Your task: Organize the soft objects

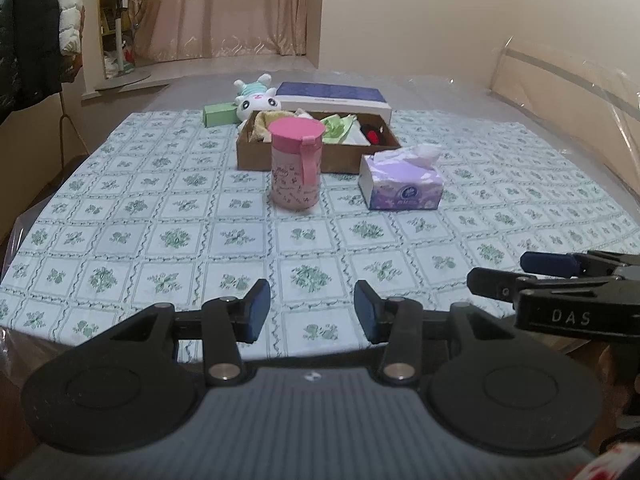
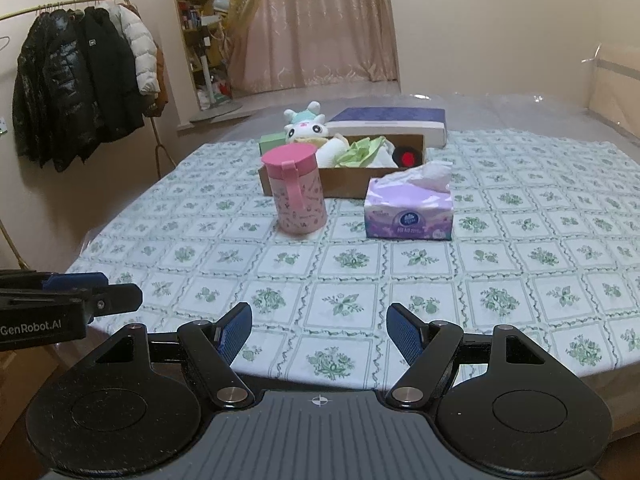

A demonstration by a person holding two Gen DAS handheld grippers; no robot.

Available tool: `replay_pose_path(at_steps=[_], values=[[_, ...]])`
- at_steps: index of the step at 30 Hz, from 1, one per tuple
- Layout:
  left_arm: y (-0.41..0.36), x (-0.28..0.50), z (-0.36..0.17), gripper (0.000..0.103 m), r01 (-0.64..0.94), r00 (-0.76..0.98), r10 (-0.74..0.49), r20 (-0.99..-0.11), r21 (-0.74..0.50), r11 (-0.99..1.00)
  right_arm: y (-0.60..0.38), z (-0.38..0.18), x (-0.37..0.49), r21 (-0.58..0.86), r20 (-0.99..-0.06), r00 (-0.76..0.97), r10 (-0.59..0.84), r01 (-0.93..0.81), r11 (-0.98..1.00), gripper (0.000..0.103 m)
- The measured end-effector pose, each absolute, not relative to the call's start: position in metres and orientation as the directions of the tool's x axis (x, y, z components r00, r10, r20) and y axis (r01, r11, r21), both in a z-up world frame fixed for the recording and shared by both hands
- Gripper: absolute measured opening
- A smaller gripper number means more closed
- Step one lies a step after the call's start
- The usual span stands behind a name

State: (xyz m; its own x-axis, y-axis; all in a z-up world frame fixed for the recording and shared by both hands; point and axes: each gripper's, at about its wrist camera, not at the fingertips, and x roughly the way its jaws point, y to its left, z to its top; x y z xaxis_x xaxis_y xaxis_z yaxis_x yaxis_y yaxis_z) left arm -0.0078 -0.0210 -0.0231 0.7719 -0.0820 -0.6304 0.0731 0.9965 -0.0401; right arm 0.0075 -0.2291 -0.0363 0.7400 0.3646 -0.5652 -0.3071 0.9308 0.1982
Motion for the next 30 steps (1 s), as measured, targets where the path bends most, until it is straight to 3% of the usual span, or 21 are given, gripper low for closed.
replay_pose_path(at_steps=[30], values=[[-0.028, 0.012, -0.046, 0.046, 0.081, 0.736, -0.069, -0.674, -0.013, 0.997, -0.223, -0.057, 0.02, 0.197, -0.619, 0.704, 0.349, -0.29, 0.936, 0.074]])
